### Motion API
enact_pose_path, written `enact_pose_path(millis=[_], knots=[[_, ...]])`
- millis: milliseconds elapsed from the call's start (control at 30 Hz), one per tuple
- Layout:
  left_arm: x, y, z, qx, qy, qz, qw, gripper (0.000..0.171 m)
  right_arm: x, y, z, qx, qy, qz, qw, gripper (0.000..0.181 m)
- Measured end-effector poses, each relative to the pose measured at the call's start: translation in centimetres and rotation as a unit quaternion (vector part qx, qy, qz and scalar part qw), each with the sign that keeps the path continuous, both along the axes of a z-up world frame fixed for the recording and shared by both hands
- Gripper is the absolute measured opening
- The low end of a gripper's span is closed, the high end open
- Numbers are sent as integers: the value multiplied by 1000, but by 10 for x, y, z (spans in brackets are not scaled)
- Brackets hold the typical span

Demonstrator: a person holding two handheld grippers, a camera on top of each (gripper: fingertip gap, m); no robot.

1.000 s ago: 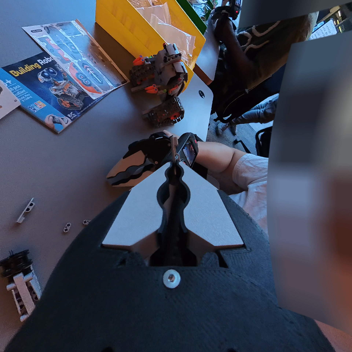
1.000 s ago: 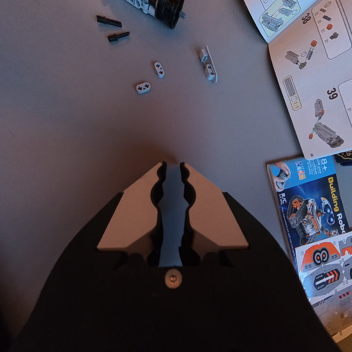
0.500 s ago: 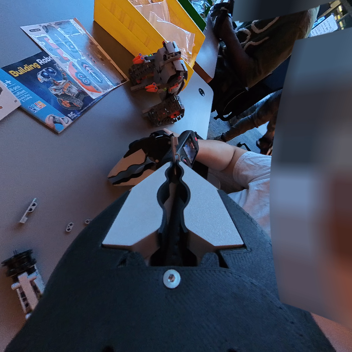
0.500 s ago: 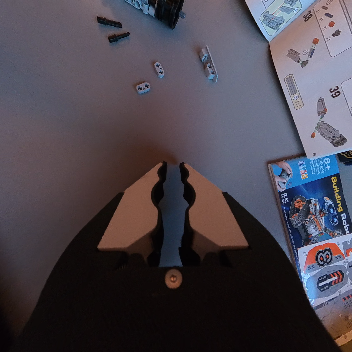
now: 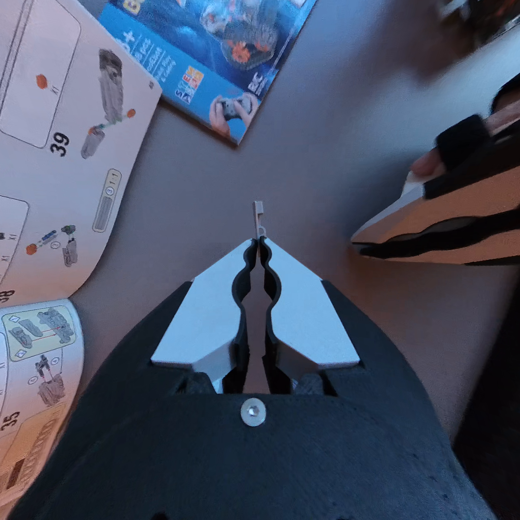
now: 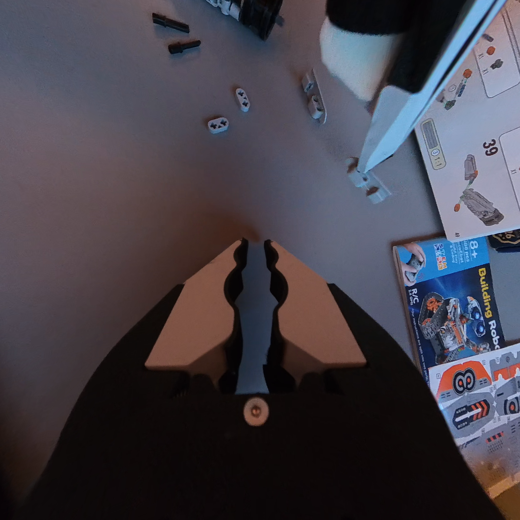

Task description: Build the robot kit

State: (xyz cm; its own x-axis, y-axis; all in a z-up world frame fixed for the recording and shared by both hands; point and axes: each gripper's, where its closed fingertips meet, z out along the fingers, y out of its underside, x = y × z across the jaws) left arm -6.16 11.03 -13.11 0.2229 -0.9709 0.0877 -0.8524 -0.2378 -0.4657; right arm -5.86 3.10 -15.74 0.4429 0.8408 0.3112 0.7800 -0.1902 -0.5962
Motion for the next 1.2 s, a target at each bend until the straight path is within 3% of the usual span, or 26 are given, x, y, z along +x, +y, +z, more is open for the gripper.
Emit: enact_pose_path(millis=[233, 733, 833, 967, 1067, 1200], knots=[[-6, 9, -18, 35, 34, 7, 999, 0, 0, 0, 0, -1, 2, 0, 1000, 11], [-16, 17, -22, 83, 75, 12, 994, 0, 0, 0, 0, -9, 11, -2, 1000, 11], [-16, 19, -14, 106, 69, 10, 992, 14, 0, 0, 0, -10, 12, -2, 1000, 11], [-21, 27, 42, 150, 13, 36, 988, 23, 0, 0, 0, -11, 14, -2, 1000, 11], [-31, 30, 115, 194, -78, 77, 975, 24, 0, 1, 0, -14, 18, -2, 1000, 11], [-62, 15, 215, 257, -213, 120, 935, 32, 0, 2, 0, -16, 23, -3, 1000, 11]])
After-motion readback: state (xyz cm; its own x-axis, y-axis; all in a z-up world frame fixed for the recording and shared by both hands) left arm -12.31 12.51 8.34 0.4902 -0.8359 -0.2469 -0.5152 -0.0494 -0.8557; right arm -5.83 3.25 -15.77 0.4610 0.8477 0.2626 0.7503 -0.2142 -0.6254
